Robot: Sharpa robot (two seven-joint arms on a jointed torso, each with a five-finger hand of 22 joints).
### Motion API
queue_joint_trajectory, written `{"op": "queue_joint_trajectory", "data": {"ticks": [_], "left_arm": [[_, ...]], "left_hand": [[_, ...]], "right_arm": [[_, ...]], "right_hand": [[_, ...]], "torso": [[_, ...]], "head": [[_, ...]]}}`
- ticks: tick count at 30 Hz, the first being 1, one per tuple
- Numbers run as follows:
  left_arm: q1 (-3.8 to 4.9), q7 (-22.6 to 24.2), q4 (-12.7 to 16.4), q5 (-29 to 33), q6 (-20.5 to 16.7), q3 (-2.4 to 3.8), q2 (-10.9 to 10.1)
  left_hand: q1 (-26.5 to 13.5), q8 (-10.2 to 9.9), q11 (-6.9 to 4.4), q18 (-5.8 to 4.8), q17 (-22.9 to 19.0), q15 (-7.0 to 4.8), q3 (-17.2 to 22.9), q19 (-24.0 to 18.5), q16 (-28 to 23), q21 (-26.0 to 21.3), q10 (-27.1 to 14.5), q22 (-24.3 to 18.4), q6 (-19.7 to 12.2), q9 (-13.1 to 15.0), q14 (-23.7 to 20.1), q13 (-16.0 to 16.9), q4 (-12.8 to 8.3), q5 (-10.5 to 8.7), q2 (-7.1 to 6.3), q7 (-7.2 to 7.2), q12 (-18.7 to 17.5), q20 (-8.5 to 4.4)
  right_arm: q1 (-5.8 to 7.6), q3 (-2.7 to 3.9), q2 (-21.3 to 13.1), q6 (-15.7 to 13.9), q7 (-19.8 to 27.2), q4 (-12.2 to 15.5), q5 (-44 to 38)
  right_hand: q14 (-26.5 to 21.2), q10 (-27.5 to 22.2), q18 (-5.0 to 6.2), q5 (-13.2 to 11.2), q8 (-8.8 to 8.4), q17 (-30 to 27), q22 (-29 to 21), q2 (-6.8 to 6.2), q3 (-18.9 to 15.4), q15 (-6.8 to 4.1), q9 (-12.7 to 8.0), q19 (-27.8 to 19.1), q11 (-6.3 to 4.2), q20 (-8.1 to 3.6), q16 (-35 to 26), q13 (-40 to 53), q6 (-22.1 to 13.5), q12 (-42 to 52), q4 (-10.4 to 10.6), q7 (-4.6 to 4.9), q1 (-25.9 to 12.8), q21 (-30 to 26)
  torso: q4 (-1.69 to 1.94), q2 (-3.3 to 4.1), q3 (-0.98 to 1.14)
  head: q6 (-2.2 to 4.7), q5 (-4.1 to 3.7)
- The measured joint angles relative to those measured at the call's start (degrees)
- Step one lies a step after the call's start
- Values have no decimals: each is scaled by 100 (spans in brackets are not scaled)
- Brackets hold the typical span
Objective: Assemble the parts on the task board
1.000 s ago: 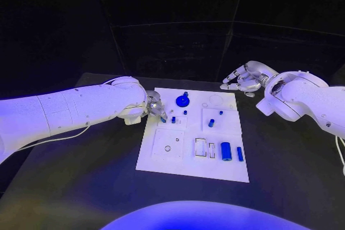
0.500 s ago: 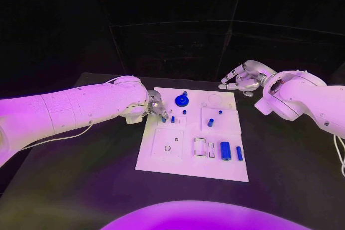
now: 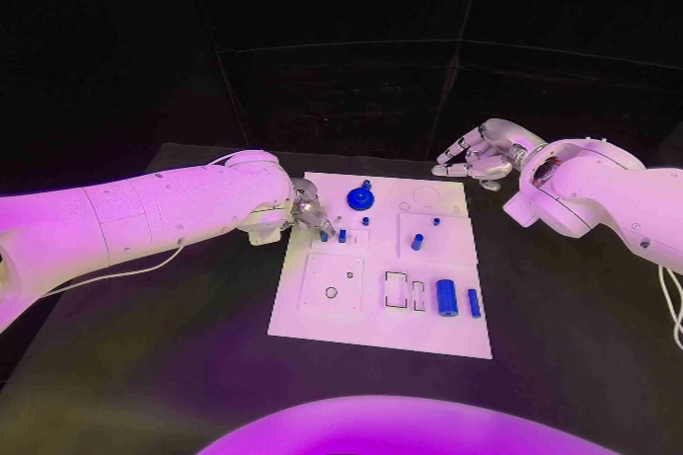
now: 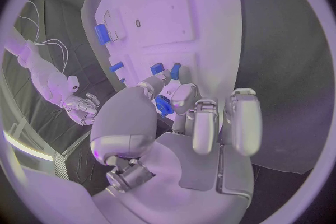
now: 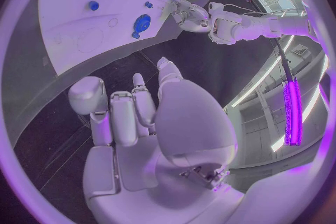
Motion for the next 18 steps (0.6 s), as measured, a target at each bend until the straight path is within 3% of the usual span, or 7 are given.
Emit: {"op": "queue_joint_trajectory", "data": {"ticks": [7,12,18], "left_arm": [[-7,-33,9,0,-25,-4,-39],[-14,-33,41,-1,-137,-4,-113],[-16,35,131,0,-419,12,-215]], "left_hand": [[-221,1,-7,0,0,-20,-853,-20,0,32,9,5,43,-41,20,45,303,-525,-134,1,22,-20],[-232,0,-28,0,0,-32,-1444,-20,0,32,29,4,61,-75,8,56,533,-552,-95,-18,22,-20],[-184,0,1,0,0,-31,-1855,-20,0,-42,-35,4,47,-95,9,-83,766,-574,67,-5,-70,-20]], "right_arm": [[0,0,-2,4,2,-3,0],[0,0,-4,5,3,-8,0],[-2,-1,26,6,7,-27,0]], "right_hand": [[0,0,-1,0,0,0,0,0,0,0,0,0,0,0,0,0,0,0,0,0,0,0],[0,0,0,0,0,0,0,0,0,0,0,0,0,0,0,0,0,0,0,0,0,0],[0,0,0,0,0,0,0,0,0,0,0,-21,0,21,-24,0,0,1,0,0,0,0]], "torso": [[0,-1,-3],[3,-2,-7],[-12,-2,-14]], "head": [[-3,-8],[4,-19],[17,-46]]}}
